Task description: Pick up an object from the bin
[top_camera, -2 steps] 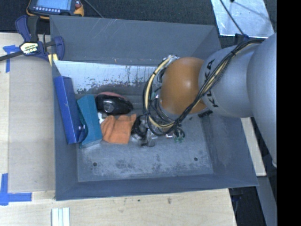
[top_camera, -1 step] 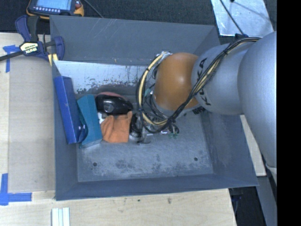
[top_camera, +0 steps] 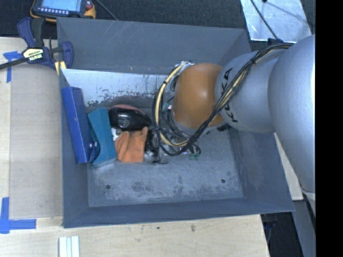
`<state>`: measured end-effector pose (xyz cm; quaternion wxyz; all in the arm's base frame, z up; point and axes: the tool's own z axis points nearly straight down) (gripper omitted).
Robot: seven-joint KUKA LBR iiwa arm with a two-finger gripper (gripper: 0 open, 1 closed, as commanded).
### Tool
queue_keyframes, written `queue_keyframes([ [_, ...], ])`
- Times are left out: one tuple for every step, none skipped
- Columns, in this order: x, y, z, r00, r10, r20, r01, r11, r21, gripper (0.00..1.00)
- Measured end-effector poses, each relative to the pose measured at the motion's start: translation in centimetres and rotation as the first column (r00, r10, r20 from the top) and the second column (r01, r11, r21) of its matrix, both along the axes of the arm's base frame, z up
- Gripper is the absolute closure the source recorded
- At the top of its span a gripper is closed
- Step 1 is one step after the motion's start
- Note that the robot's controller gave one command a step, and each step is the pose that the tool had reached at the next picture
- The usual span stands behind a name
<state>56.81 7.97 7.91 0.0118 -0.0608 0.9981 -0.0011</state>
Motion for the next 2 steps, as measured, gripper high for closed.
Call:
queue_keyframes([
  [-1.1, 0.7, 3.8, 1.000, 0.007, -0.027, -0.007, 1.000, 0.000, 1.00],
  [1.0, -1.0, 9.4, 1.000, -0.008, -0.021, 0.008, 1.000, 0.001, 1.00],
])
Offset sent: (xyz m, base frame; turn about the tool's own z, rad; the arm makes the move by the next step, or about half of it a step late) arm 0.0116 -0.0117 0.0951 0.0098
